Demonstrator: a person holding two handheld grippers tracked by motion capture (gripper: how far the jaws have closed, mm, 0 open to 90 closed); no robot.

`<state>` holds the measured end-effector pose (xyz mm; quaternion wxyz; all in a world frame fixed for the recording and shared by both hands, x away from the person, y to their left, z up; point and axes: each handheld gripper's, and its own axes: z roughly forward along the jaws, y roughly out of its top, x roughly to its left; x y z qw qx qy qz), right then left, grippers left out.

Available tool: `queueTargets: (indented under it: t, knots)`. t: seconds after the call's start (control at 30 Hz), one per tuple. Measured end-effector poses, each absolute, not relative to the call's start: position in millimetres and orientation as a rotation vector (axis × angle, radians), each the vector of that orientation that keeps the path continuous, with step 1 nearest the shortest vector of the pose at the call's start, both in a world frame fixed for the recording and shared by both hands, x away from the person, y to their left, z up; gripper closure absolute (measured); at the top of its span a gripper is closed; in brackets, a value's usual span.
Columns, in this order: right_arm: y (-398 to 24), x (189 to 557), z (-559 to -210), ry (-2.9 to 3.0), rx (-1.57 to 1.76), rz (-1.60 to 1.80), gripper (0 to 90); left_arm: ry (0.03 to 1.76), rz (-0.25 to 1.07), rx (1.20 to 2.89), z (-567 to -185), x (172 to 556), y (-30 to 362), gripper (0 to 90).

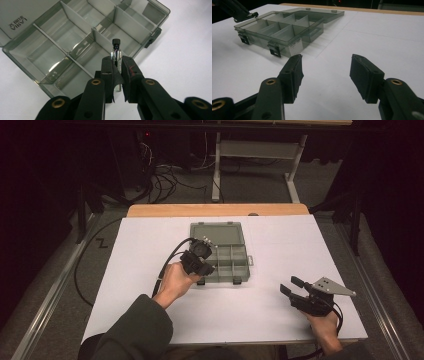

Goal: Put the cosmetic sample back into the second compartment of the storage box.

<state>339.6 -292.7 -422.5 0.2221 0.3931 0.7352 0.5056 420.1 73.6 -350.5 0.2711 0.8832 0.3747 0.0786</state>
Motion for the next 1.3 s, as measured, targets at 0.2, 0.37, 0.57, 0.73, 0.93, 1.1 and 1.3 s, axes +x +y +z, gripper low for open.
queueTargets:
  t: [0.2,0.37,0.57,0.73,0.93,1.1,1.3]
  knots:
    - [-292.9,339.6,-422.4,2.029,1.087,1.399,44.9,1.022,0.23,2.378,-348.0,428.0,73.4,80.5]
    - [-293.2,339.9,-422.5,2.029,1.085,1.399,45.0,1.033,0.231,2.373,-347.9,433.1,73.2,80.5]
    - [-293.4,339.9,-422.4,2.026,1.088,1.402,45.0,1.044,0.24,2.372,-346.2,440.2,72.4,80.5]
    - [-293.6,339.9,-422.4,2.025,1.086,1.404,45.0,1.055,0.24,2.363,-345.8,444.5,73.1,80.4]
    - [-293.8,340.2,-422.5,2.024,1.085,1.407,45.0,1.085,0.242,2.346,-347.8,451.4,75.7,80.4]
    - [-293.8,340.2,-422.6,2.024,1.084,1.409,45.0,1.102,0.246,2.339,-348.0,456.3,77.4,80.4]
    - [-294.0,340.4,-422.6,2.024,1.083,1.411,45.0,1.116,0.251,2.343,-348.7,461.9,76.5,80.4]
